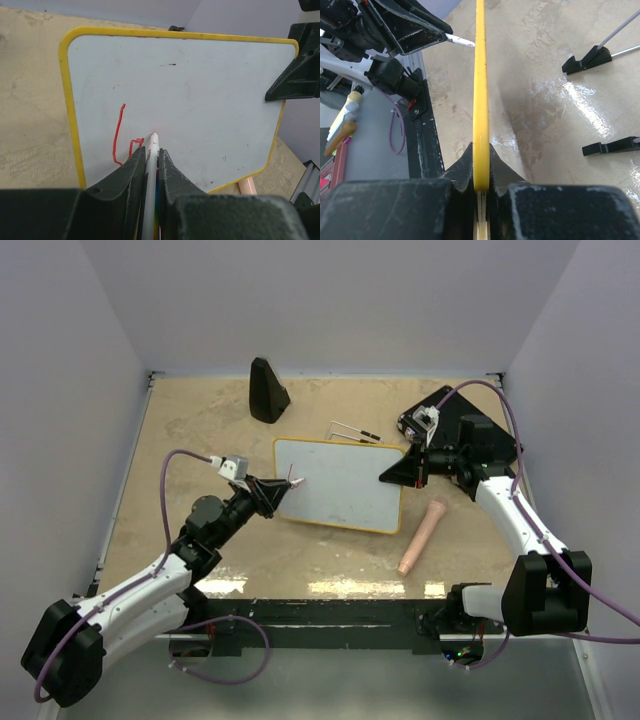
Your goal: Write a sentence on the whiteboard
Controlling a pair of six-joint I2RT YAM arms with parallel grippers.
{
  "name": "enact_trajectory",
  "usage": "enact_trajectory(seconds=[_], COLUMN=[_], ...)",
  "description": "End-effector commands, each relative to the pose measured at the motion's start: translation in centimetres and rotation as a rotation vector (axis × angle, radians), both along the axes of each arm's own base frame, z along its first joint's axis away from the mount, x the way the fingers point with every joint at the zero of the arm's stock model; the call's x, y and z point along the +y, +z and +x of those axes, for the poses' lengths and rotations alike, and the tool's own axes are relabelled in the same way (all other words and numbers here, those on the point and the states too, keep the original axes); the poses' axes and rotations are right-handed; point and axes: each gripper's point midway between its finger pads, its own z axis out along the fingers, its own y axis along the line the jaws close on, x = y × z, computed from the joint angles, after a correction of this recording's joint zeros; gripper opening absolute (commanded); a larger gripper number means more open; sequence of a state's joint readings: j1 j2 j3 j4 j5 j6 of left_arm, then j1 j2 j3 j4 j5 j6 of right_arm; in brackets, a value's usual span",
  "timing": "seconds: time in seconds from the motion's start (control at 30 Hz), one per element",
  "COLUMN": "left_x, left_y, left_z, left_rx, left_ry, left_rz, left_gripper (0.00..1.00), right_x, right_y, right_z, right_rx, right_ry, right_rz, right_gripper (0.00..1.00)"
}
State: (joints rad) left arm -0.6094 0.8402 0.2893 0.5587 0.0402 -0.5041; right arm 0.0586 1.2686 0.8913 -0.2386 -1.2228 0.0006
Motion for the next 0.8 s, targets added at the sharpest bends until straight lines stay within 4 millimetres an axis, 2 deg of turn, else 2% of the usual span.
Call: enact_trajectory(seconds=[0.0,0.77], left_x=[-0.1,-0.4], left_y=[2.9,-0.7], left_z=[0.9,0.5], left_rx=[-0.078,0.027], left_ry=[0.024,-0.011], left_rz=[-0.018,0.073], left_gripper=[0.0,0.0], right_x=[0.5,0.4], right_y=[2.7,2.8], right_z=[-1.0,-0.9], right_rx=[-0.1,-0.102], right_ry=[0.065,0.063], right_rz=[0.053,0.052], right_gripper=[0.0,0.0])
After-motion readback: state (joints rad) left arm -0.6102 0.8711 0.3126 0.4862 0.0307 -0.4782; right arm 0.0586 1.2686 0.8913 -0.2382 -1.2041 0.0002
